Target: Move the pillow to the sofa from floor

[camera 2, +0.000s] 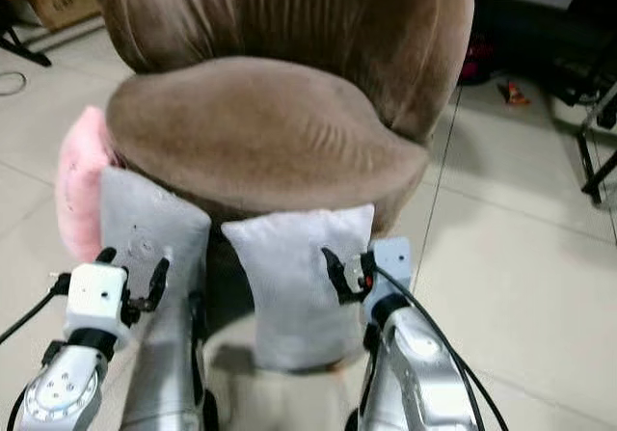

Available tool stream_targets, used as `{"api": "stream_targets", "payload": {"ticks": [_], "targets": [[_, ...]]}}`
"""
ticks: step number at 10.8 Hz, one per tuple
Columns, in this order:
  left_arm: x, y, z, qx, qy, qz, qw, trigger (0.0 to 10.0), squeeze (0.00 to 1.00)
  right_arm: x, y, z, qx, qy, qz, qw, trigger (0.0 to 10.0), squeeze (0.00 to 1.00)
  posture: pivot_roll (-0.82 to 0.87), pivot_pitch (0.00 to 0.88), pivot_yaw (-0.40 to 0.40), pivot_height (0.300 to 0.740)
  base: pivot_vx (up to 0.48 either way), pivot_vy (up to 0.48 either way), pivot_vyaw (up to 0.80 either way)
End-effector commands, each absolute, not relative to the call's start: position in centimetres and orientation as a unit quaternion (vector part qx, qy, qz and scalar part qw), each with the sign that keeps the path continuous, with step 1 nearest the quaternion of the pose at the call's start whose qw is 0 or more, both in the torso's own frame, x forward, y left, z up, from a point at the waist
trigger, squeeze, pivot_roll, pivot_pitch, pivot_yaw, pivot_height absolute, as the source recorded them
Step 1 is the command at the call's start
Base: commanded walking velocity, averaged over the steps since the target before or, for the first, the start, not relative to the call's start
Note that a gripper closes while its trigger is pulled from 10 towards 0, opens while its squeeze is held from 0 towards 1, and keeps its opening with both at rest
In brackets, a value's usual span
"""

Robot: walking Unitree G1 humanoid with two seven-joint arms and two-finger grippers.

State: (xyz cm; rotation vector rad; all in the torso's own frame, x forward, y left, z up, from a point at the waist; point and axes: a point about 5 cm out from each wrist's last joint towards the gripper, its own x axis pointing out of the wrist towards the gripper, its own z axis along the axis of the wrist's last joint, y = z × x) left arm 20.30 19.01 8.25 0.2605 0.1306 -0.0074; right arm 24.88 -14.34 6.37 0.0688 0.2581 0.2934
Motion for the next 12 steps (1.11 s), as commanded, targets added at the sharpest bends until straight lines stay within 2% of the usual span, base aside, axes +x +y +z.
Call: {"api": "stream_targets", "payload": {"ticks": [1,2,4,7,8,10,12], "targets": [[20.3,19.0,8.4,0.132,0.064,-0.007,0.989,10.0,0.00,25.3,-14.1,6.2,0.023,0.138,0.151,0.979,10.0,0.00,-0.02,0.047,-0.014,0.401,0.000,0.000,0.00],[20.3,19.1,8.5,0.133,0.068,-0.014,0.989,10.0,0.00,26.0,-13.9,6.0,0.008,0.143,0.155,0.977,10.0,0.00,-0.02,0.054,-0.009,0.401,0.000,0.000,0.00],[20.2,19.8,8.8,0.142,0.071,-0.029,0.987,10.0,0.00,28.0,-13.4,5.8,0.037,0.143,0.147,0.978,10.0,1.00,0.00,0.086,0.007,0.401,0.000,0.000,0.00],[19.0,19.2,9.1,0.152,0.088,-0.121,0.977,10.0,0.00,32.1,-11.5,5.6,0.062,0.157,0.109,0.979,10.0,1.00,0.04,0.168,0.020,0.401,0.000,0.000,0.00],[18.5,19.3,9.3,0.157,0.094,-0.132,0.974,10.0,0.00,33.1,-11.5,5.6,0.047,0.170,0.086,0.980,10.0,0.00,0.05,0.190,0.027,0.401,0.000,0.000,0.00],[18.0,19.6,9.3,0.160,0.102,-0.137,0.972,10.0,0.00,34.0,-10.8,5.7,0.026,0.187,0.091,0.978,10.0,0.00,0.05,0.200,0.028,0.401,0.000,0.000,0.00],[17.9,19.4,9.3,0.162,0.107,-0.144,0.970,10.0,0.00,33.8,-10.0,5.2,0.027,0.192,0.108,0.975,0.0,0.00,0.05,0.196,0.020,0.401,0.000,0.000,0.00]]}}
